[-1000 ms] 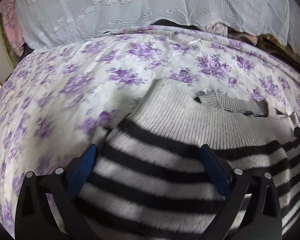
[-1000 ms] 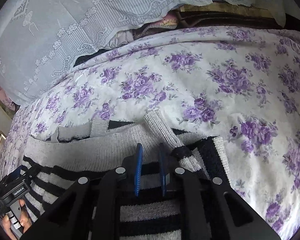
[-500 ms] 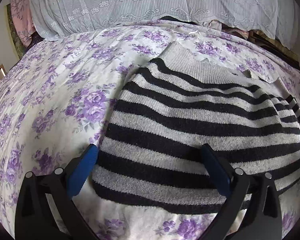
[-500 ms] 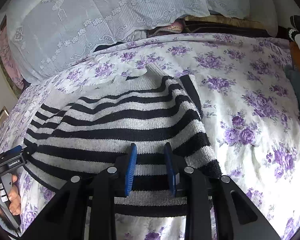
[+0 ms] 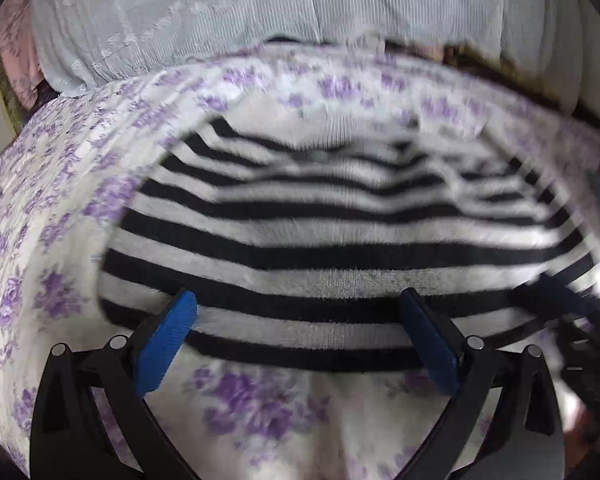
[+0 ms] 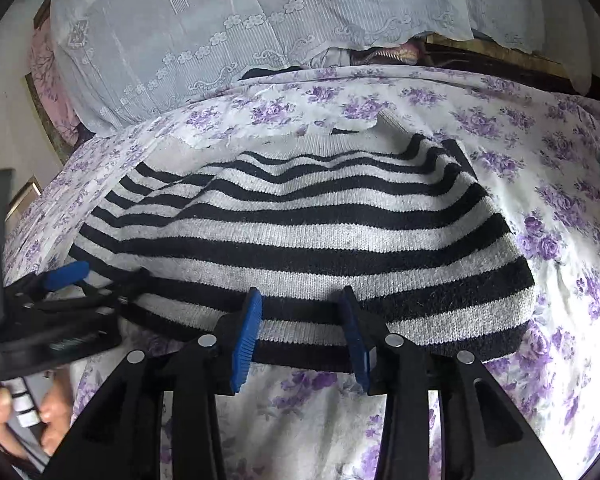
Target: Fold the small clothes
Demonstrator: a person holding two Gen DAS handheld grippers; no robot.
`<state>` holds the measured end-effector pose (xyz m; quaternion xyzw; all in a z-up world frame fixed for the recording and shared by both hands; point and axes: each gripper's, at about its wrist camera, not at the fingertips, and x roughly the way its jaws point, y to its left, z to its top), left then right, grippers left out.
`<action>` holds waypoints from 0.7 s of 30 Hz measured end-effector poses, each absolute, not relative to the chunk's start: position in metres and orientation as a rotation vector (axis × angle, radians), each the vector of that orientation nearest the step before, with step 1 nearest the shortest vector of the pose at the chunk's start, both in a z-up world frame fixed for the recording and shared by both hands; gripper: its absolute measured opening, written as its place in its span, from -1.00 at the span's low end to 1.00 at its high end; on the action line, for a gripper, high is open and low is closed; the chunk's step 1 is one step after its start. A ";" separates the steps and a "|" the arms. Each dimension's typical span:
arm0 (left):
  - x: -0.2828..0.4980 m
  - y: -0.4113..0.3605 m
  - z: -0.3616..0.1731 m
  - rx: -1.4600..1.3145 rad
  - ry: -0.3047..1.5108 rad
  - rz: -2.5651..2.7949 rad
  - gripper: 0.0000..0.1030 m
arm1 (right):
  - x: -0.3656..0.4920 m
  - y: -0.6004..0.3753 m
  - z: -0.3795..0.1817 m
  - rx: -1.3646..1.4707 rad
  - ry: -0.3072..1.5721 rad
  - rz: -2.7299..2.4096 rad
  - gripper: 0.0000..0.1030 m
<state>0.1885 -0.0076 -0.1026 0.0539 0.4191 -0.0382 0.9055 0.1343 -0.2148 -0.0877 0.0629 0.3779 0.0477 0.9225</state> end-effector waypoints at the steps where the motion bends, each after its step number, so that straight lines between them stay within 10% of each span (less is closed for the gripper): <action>1: 0.190 -0.012 -0.105 0.140 0.867 -0.070 0.92 | 0.134 -0.215 -0.087 0.132 0.775 0.101 -0.19; 21: 0.209 -0.040 -0.099 0.069 0.846 -0.207 0.92 | 0.055 -0.310 -0.099 0.671 0.690 0.047 0.26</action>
